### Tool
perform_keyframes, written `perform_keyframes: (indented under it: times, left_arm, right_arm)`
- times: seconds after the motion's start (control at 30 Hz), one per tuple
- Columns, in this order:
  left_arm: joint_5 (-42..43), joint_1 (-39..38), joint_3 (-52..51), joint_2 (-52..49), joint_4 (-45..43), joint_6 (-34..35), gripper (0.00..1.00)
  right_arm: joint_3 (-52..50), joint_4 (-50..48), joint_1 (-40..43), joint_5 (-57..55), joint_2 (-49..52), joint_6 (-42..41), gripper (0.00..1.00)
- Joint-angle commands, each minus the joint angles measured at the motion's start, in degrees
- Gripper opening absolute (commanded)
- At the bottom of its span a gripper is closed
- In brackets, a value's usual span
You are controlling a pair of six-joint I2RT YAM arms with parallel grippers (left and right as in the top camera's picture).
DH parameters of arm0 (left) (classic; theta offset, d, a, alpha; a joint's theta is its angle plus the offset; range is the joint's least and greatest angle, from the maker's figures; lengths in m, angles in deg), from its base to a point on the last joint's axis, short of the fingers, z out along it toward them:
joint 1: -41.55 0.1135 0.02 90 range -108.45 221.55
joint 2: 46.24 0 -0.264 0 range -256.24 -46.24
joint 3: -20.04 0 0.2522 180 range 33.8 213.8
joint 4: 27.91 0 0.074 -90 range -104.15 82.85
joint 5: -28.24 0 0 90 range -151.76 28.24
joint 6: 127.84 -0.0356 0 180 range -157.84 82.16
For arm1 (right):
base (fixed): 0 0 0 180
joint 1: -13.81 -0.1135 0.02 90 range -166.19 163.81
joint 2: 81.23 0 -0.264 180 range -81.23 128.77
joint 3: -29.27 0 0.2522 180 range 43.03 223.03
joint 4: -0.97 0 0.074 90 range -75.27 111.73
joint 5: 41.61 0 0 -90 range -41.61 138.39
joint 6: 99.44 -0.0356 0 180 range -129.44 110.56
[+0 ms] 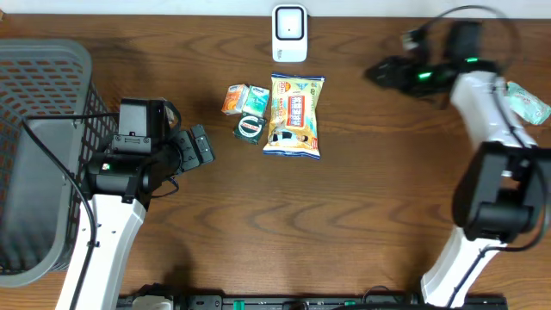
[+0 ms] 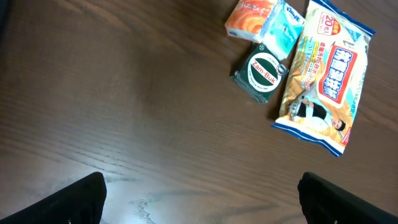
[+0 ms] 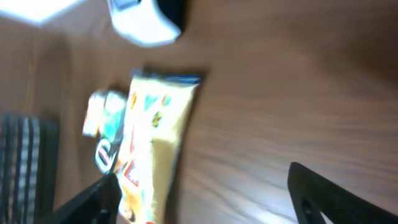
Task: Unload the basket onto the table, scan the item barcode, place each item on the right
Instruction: 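Reach the right gripper to the yellow snack bag and grasp it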
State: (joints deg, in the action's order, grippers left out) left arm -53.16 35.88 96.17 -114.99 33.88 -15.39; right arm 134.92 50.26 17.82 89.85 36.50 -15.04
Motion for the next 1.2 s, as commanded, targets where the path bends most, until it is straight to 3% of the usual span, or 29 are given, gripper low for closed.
perform_keyframes:
  times: [0.0,0.1,0.4,0.73,0.9,1.07,1.17]
  left_arm:
    - [-0.7,0.3,0.5,-0.1,0.2,-0.2,0.98]
    - [-0.7,0.3,0.5,-0.1,0.2,-0.2,0.98]
    - [-0.7,0.3,0.5,-0.1,0.2,-0.2,0.98]
    - [-0.7,0.3,0.5,-0.1,0.2,-0.2,0.98]
    - [-0.7,0.3,0.5,-0.1,0.2,-0.2,0.98]
    - [-0.7,0.3,0.5,-0.1,0.2,-0.2,0.98]
    - [-0.7,0.3,0.5,-0.1,0.2,-0.2,0.98]
  right_arm:
    - [-3.7,-2.2,-5.9,-1.3,0.4,0.0,0.84]
    - [-5.4,-3.8,-11.1,-4.8,0.4,-1.2,0.84]
    - [-5.6,-3.8,-24.4,-25.8,0.4,-6.2,0.69]
    - [-6.4,-2.3,-31.7,-40.3,0.4,-10.2,0.35]
    - [-8.0,-2.6,-32.0,-41.1,0.6,-10.3,0.14]
    - [-10.5,-2.3,-31.9,-41.2,0.7,-10.2,0.02]
    - [-10.8,0.0,-31.3,-43.0,0.7,-10.3,0.01]
